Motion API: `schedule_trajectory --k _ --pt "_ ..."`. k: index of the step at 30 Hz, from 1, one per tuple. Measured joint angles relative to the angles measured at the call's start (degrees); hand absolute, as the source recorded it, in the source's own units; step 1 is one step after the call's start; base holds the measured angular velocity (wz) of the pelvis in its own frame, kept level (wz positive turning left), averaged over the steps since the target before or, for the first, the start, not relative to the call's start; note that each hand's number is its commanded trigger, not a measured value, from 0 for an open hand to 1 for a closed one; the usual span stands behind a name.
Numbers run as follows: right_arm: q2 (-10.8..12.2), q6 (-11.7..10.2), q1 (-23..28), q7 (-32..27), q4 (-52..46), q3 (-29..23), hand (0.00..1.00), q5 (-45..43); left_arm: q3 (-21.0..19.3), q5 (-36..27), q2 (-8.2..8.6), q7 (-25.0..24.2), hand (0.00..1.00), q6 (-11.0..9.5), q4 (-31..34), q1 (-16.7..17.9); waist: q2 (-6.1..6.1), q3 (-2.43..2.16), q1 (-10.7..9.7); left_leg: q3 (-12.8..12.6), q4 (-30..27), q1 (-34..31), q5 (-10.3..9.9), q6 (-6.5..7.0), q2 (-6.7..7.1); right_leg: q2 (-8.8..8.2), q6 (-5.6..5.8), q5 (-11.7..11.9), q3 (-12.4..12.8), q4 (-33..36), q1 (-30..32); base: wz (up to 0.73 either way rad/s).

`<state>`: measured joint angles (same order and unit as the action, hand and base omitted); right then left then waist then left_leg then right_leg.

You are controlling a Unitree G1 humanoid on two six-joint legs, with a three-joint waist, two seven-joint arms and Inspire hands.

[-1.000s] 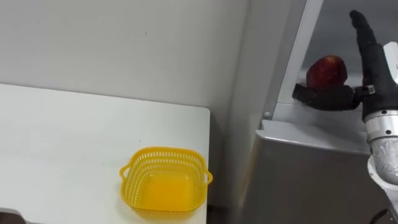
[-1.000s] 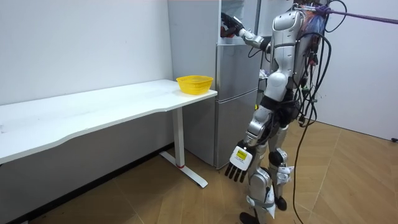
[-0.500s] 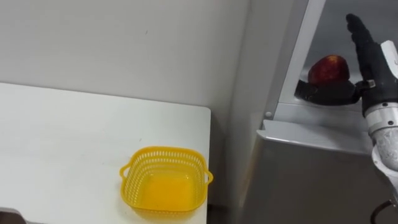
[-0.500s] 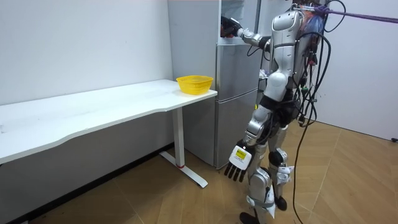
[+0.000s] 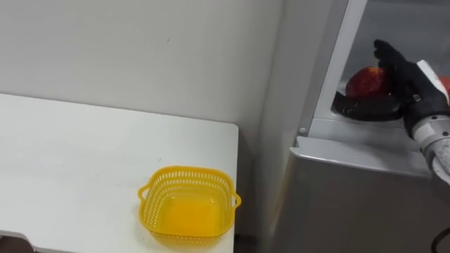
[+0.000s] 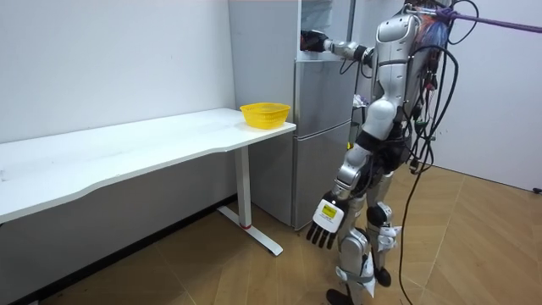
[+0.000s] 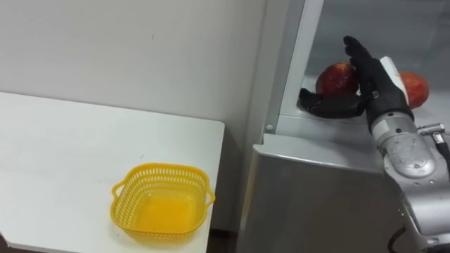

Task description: Retrieve from the upper fridge

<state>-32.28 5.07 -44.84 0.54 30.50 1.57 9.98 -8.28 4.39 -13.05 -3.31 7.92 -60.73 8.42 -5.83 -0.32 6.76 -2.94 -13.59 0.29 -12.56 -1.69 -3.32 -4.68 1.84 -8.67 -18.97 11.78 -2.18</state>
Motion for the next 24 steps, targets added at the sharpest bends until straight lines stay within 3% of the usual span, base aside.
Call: schedule_trajectory --k 3,6,7,11,12,24 --pt "-0.58 0.72 -1.32 3.12 2.12 0.01 0.0 0.07 0.01 -0.12 0.0 -0.08 0.0 1.1 0.0 -0.07 -0.06 -0.05 -0.03 0.0 -0.04 0.17 0.0 0.0 0.0 0.0 -0.05 0.03 -0.02 0.01 -0.18 0.0" --pt "-1.41 2.03 -1.41 5.78 2.72 0.01 0.82 1.0 0.01 -0.1 -0.02 -0.08 0.0 1.92 -0.04 0.24 -0.22 -0.07 0.09 -0.01 0.22 0.99 0.0 0.0 0.0 0.01 -0.04 0.03 -0.01 -0.06 -0.85 0.0" --pt "-1.41 2.08 -1.42 6.2 3.02 0.02 1.0 0.96 0.03 -0.11 -0.02 -0.08 0.0 2.11 -0.04 0.37 -0.23 -0.08 0.11 -0.02 0.31 1.25 0.0 0.0 0.0 0.01 -0.04 0.03 0.0 -0.06 -1.05 0.0" --pt "-1.66 2.6 -1.41 7.73 3.87 -0.02 1.0 2.3 0.03 0.19 -0.2 -0.16 0.0 2.58 -0.05 0.52 -0.59 0.01 0.28 0.01 0.52 1.8 0.01 -0.01 0.0 0.05 -0.03 0.02 0.05 -0.12 -1.54 0.0" --pt "-1.73 2.64 -1.41 7.71 3.89 -0.24 1.0 2.47 0.02 0.19 -0.21 -0.16 0.0 2.68 -0.05 0.54 -0.82 -0.15 0.33 0.0 0.57 1.8 0.01 -0.01 0.0 0.05 -0.03 0.02 0.09 -0.12 -1.54 0.0" --pt "-1.8 3.74 -1.89 7.72 3.83 -0.51 1.0 4.18 0.12 -0.11 -0.29 0.02 0.0 3.41 0.15 -0.18 -0.85 -0.17 0.97 0.11 0.56 2.01 0.0 -0.01 0.0 0.07 -0.03 0.02 0.15 -0.1 -1.77 0.0"
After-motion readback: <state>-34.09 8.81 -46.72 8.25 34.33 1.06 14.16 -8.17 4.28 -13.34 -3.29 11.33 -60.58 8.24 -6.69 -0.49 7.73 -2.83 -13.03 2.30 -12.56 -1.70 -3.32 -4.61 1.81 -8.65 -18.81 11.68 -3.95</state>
